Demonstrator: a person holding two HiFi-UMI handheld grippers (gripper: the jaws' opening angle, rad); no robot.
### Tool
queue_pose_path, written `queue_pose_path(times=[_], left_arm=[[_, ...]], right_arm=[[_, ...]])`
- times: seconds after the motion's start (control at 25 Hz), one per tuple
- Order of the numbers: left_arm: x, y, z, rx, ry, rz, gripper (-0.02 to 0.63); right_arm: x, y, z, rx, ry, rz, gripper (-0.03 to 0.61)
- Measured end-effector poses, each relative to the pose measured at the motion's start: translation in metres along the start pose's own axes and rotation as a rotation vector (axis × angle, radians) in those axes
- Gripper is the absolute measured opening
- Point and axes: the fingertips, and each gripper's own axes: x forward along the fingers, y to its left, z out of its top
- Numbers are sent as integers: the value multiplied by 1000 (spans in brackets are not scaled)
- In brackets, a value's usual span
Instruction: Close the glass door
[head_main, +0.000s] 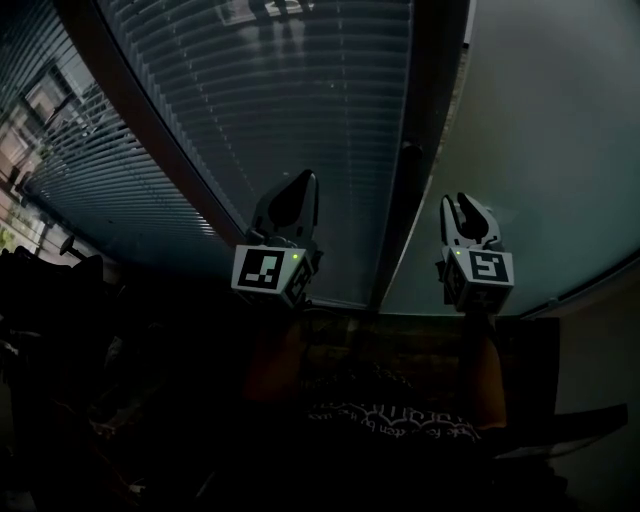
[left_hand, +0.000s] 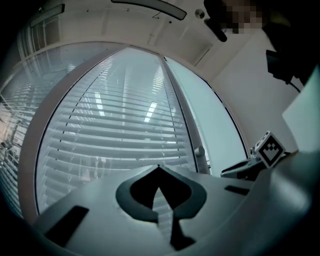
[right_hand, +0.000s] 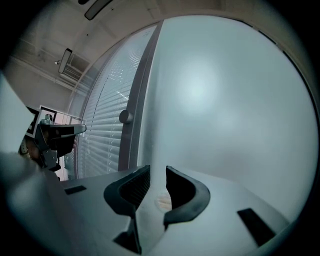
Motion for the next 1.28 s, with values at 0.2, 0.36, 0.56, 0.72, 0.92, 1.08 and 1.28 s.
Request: queue_pose_path(times=[0.2,0.36,0.56,0.72,0.92,1.08,1.28], left_arm=[[9,2,2,3,-11,-19,2],[13,1,-9,18,-9,-29,2],[15,-3,-24,20,-15,-35,2],[20,0,-27,15,-6,-32,2],[22,0,-27,18,-22,-44,2],[22,-1,-29,27,-22,-52,2],[23,0,-29,33,-15,-45,2]], right_arm=[[10,-6,4,11,-1,-22,92],[19,-9,-10,12,-2,-38,92],[23,-16,-25,16,-5,-50,92],[29,-20,-25,18,-11,-61,92],[27,-21,-25,9,-18,-72,89],[28,-21,-26,0,-15,-67,89],[29,-20,-26,-2,-15,-58,89]])
